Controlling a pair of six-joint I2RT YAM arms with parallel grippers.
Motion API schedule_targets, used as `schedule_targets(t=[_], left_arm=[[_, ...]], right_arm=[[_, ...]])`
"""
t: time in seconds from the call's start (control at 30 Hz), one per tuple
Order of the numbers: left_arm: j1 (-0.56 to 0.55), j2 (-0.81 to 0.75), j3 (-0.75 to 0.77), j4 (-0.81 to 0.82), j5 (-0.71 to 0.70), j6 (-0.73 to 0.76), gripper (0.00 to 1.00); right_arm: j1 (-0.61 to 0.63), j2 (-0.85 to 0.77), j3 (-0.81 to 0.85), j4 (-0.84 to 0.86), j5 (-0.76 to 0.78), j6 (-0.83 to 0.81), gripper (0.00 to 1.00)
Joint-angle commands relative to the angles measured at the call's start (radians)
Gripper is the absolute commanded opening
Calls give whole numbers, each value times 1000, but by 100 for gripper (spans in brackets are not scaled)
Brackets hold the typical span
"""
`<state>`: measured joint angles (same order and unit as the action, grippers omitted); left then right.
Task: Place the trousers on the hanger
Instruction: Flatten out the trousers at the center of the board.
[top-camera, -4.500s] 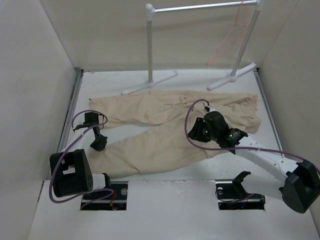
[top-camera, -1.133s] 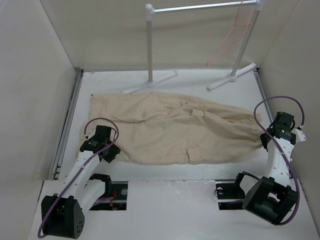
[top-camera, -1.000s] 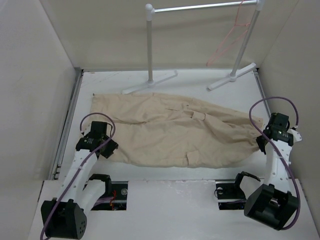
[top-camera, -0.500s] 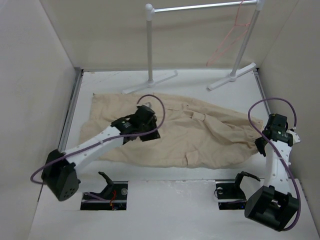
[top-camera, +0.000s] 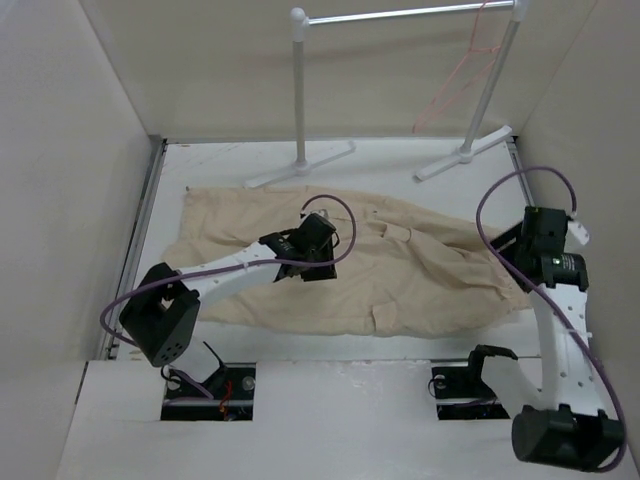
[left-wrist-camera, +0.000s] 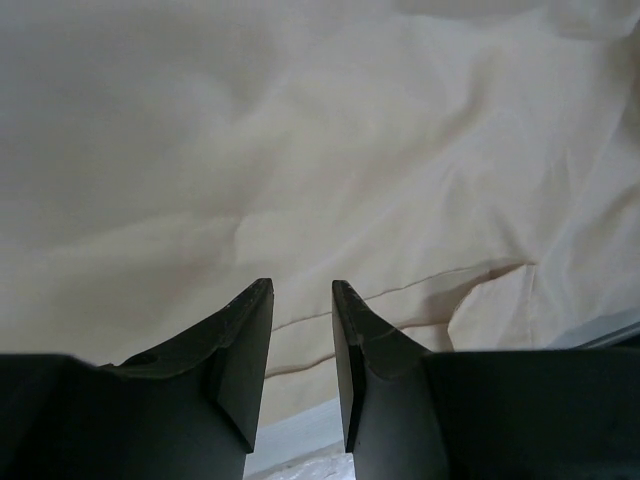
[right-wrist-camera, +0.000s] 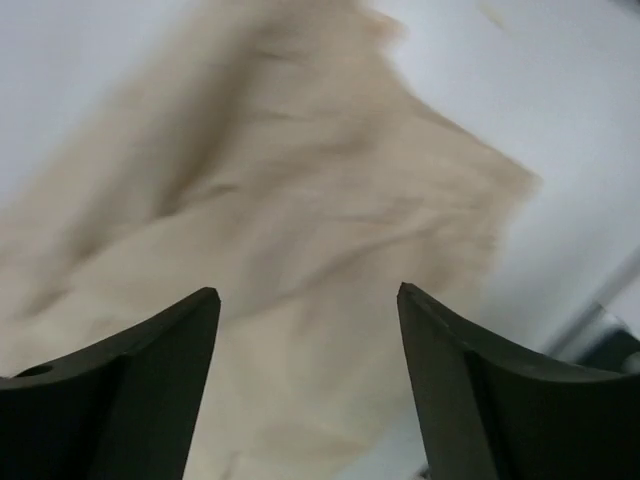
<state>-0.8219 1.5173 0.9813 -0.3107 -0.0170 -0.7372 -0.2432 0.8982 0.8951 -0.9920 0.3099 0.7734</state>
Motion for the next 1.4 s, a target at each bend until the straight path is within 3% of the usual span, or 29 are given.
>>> schedule_targets(t=[0.0,0.13,0.23,0.33,0.4,0.43,0.5,0.57,0.7,0.73,0.8,1.0,1.1,1.17,1.23,1.37], left_arm=[[-19,-43,13,59,37,13,28],[-76,6,40,71,19,21,28],[-56,20,-10,76,15,18,28],[-24,3,-82,84,15,21,28],[-9,-23,-125,84,15,21,28],[-1,-41,-151,84,15,21,28],[16,-78,-205,84,14,18,28],[37,-114,-251,79,18,13,28],[68,-193,-311,64,26,7,28],[76,-209,-322,58,29,7,28],[85,-229,-334,50,38,6,30],[85,-232,-352,24,52,7,32],[120,-238,-391,-11,31,12,30],[151,-256,-415,-36,16,15,29],[186,-285,-435,-76,-12,16,28],[249,-336,-441,-155,-50,18,26]], right_arm=[[136,-73,214,87,-26,-24,81],[157,-93,231,-2,-23,23,86],[123,-88,197,53,-35,12,87],[57,0,134,211,-98,-40,65],[-12,80,105,330,-155,-75,34],[-52,115,99,375,-169,-83,26],[-133,203,106,440,-192,-83,21],[-176,298,134,476,-184,-91,27],[-198,456,188,484,-134,-98,63],[-201,484,194,478,-112,-102,66],[-212,536,194,489,-109,-108,69],[-218,672,197,538,-157,-112,66],[-212,722,223,564,-163,-118,59],[-212,751,251,570,-161,-129,38],[-206,778,286,561,-155,-135,24],[-190,803,341,588,-138,-131,12]])
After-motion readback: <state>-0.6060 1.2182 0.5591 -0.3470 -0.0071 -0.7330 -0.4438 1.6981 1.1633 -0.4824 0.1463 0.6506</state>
